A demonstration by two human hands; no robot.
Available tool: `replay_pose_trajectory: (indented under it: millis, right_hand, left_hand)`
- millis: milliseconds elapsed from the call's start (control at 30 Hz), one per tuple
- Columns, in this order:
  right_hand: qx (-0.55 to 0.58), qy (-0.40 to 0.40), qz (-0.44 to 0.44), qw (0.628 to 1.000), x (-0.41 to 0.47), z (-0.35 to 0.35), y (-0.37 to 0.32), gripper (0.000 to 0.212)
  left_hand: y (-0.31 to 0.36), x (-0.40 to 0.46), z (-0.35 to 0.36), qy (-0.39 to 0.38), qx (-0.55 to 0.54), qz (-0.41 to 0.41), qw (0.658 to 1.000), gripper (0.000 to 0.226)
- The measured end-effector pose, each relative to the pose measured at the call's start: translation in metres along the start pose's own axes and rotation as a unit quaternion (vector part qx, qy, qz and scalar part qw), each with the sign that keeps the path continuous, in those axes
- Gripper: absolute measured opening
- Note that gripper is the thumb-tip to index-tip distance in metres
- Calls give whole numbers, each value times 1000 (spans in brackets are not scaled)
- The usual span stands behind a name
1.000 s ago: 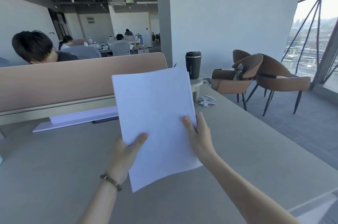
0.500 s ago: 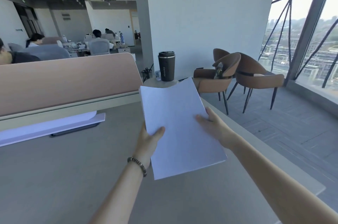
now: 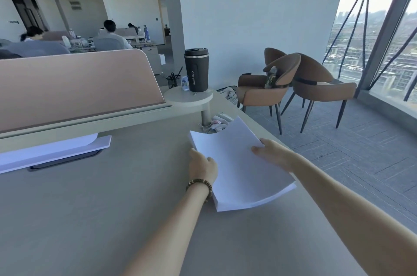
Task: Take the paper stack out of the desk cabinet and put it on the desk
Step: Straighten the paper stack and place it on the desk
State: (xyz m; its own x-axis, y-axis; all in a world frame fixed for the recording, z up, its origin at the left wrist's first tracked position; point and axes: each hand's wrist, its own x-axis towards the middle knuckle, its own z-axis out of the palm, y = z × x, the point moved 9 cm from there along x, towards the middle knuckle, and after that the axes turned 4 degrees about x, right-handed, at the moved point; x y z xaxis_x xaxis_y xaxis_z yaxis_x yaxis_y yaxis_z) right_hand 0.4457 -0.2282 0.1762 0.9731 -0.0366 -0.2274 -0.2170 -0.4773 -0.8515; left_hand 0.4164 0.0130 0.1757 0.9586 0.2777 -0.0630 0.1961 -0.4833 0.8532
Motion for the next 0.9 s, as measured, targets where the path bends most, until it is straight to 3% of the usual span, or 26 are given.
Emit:
replay_pose_trajectory:
  millis: [167, 367, 467, 533, 667, 900]
  right_hand:
    - [-170, 51, -6, 984, 27, -22, 1, 39]
    - [-313, 55, 0, 948, 43, -22, -1, 39]
    - [-376, 90, -33, 922, 44, -20, -9, 54]
    - [-421, 93, -54, 901, 43, -13, -11, 62]
    - [-511, 107, -60, 851, 39, -3, -11, 50]
    - [-503, 120, -59, 854, 36, -3, -13, 48]
  left_hand:
    - [11, 7, 20, 22, 68, 61, 996, 58]
    - [19, 11, 41, 22, 291, 98, 952, 44]
    - [13, 16, 43, 28, 353, 98, 930, 44]
    - [12, 17, 42, 45, 374, 105, 920, 43]
    - [8, 17, 42, 52, 377, 99, 919, 46]
    - [7, 15, 39, 38, 357, 81, 930, 48]
